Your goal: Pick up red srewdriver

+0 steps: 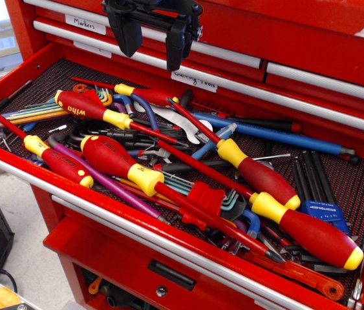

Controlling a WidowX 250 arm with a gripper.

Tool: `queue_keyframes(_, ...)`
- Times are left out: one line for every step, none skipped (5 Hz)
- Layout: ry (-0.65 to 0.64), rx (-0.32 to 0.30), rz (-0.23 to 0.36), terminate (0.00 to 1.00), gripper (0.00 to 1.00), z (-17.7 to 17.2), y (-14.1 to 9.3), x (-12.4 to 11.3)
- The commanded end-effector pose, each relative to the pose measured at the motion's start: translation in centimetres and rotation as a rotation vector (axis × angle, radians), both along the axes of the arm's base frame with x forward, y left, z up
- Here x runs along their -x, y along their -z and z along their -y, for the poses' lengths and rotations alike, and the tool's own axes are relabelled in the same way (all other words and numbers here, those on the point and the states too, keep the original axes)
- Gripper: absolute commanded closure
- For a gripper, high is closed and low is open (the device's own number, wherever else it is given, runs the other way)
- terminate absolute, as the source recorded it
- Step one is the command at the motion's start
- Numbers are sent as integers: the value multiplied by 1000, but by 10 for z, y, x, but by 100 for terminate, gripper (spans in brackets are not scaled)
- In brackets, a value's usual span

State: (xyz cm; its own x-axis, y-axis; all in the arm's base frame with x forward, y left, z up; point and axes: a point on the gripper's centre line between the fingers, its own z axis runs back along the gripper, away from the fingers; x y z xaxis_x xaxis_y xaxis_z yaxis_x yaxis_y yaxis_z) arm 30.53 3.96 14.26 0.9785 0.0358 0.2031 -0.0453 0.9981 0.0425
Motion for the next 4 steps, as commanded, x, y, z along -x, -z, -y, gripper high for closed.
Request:
queue_keyframes(0,0,0,0,0,0,0,0)
queue_keyframes(249,17,-62,0,0,-19,2,3)
queue_keyframes(498,-26,-79,0,0,-37,10,3)
queue_keyframes(749,-26,-127,0,0,-61,18,8)
